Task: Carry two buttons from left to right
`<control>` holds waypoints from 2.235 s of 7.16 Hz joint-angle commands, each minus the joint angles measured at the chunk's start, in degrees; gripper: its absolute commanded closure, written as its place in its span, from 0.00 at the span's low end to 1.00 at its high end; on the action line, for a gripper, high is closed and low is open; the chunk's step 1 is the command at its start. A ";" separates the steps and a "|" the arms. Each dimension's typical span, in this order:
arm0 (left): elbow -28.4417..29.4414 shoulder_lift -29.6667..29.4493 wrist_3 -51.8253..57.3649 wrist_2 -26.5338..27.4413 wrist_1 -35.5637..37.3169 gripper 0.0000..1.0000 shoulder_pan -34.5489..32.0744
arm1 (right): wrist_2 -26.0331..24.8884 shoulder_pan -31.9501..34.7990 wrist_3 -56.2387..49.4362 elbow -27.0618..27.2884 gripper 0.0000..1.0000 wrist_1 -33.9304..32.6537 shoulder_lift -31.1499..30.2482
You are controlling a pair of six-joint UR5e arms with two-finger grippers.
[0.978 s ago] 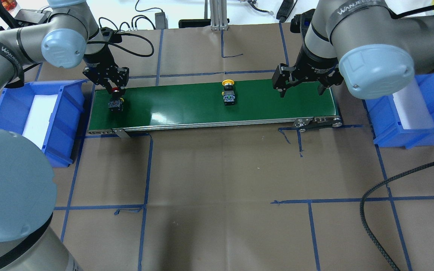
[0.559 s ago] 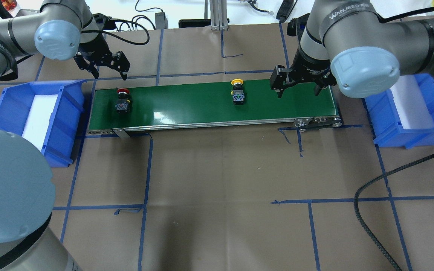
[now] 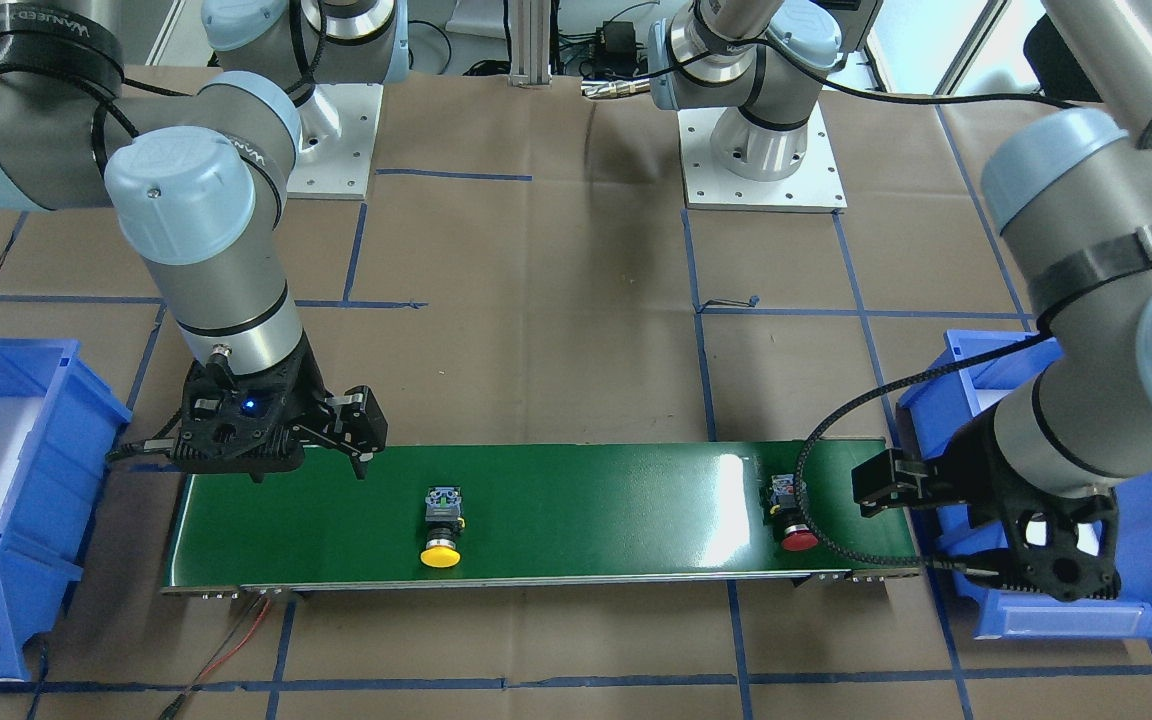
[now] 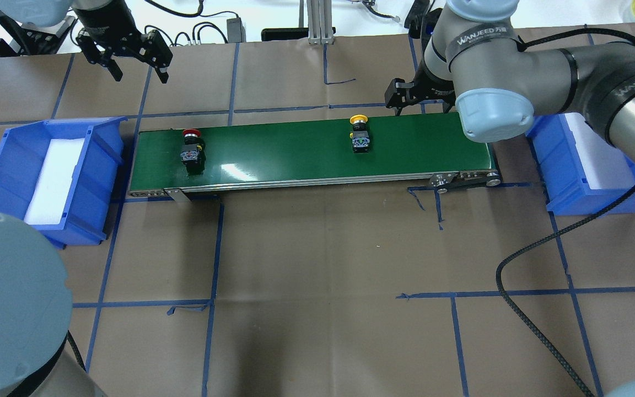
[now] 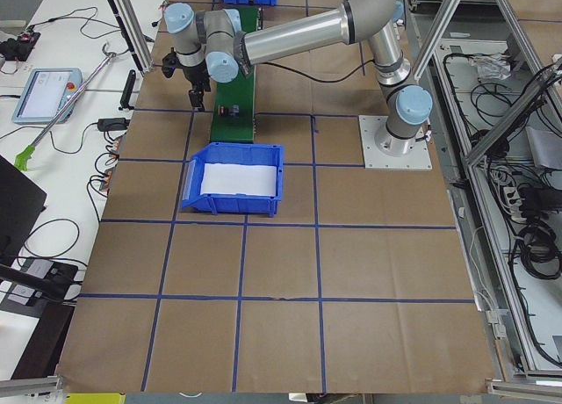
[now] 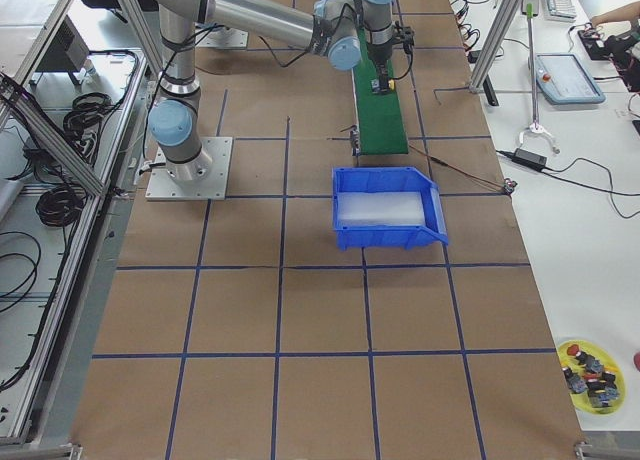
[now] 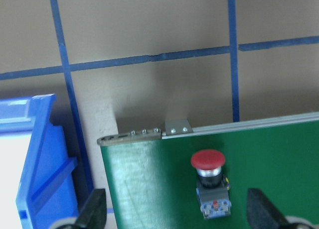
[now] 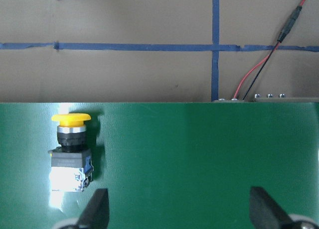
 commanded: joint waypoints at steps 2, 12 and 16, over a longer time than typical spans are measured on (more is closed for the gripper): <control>0.46 4.57 -2.02 -0.06 -6.96 0.00 -0.30 | -0.04 -0.01 -0.04 0.21 0.00 0.31 1.09; -7.95 10.88 -6.43 -0.42 -6.18 0.00 -4.52 | 4.09 -0.10 1.54 -0.93 0.00 -0.73 8.29; -10.00 12.13 -6.43 -0.24 -4.77 0.00 -4.52 | 2.77 -0.62 0.76 -0.67 0.59 -1.79 10.05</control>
